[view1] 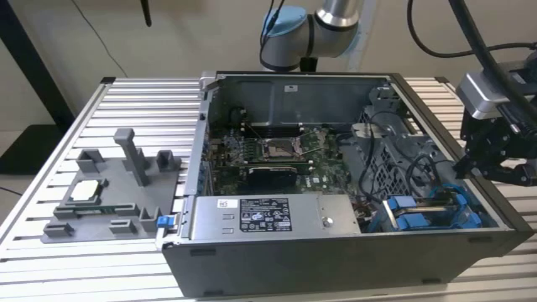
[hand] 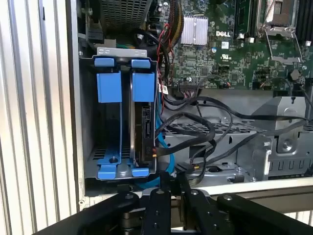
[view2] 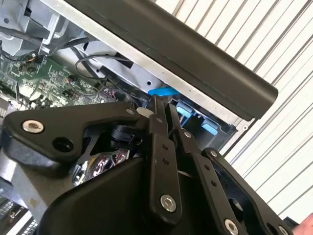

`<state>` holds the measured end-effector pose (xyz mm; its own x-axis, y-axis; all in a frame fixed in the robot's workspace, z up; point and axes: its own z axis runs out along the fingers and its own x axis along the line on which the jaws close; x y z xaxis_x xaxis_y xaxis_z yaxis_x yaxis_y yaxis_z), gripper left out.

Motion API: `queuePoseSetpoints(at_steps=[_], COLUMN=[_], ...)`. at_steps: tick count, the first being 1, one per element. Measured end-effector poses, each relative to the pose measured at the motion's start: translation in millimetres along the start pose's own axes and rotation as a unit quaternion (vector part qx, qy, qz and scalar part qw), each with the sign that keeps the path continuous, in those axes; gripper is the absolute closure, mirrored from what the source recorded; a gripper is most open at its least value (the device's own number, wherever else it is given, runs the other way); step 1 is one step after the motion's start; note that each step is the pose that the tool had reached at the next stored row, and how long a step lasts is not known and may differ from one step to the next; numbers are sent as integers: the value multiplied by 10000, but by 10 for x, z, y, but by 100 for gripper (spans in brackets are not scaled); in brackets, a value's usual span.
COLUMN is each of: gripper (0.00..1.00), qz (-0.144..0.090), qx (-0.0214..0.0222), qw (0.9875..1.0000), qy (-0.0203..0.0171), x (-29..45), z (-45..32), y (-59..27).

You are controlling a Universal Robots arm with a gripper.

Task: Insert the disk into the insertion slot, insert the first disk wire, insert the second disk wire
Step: 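Insert the second disk wire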

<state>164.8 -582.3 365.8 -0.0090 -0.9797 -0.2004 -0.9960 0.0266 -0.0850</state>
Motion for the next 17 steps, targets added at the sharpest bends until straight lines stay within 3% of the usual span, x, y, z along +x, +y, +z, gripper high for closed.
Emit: queuePoseSetpoints(at_steps=[9,14,17], gripper=[100,100,100], qz=[20,26,32], qx=[0,-8,-39], qw=[9999,9999,9999], qy=[-133,-150,-150], x=[-35,-38,-37], z=[-198,-229,-238], y=[183,325,426])
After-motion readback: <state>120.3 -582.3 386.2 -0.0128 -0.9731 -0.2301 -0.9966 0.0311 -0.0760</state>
